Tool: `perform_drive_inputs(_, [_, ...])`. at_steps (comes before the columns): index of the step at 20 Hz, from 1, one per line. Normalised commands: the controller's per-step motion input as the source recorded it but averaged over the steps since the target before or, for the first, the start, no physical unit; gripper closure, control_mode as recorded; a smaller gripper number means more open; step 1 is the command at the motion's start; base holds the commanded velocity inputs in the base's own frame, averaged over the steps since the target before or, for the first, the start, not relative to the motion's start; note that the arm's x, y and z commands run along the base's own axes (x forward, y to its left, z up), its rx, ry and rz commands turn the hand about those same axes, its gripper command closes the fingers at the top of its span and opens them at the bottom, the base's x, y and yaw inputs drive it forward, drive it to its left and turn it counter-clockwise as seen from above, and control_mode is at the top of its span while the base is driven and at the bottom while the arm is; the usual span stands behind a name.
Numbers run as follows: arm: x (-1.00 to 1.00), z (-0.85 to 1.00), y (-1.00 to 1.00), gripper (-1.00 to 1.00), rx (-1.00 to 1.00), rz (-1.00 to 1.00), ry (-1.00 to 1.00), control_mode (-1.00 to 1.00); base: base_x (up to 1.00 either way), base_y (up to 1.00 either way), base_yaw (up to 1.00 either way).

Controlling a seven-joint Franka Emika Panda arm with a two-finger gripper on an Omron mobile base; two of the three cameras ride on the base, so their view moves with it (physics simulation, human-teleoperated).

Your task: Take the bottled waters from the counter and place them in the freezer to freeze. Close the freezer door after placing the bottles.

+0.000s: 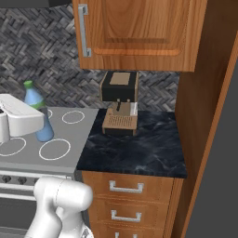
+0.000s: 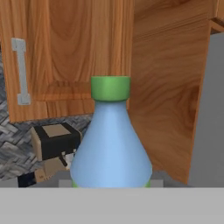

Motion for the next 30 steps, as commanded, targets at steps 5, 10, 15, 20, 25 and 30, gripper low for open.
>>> perform_drive_inputs(5, [-0.13, 0.0, 0.0, 1.0, 0.0, 0.0, 0.0, -1.0, 0.0, 0.0, 0.0])
perform_drive_inputs(10, [-0.05, 0.0, 0.0, 1.0, 0.0, 0.0, 0.0, 1.0, -0.43, 0.0, -0.07])
perform_drive_inputs(15, [0.0, 0.0, 0.0, 1.0, 0.0, 0.0, 0.0, 1.0, -0.85, 0.0, -0.2])
perform_drive_inputs(20, [0.0, 0.0, 0.0, 1.0, 0.0, 0.0, 0.0, 1.0, -0.92, -0.03, -0.27])
perform_drive_inputs(25, [0.0, 0.0, 0.0, 1.0, 0.0, 0.0, 0.0, 1.0, -0.81, -0.33, -0.52])
perform_drive_inputs(30, [0.0, 0.0, 0.0, 1.0, 0.0, 0.0, 0.0, 1.0, -0.56, -0.44, -0.64])
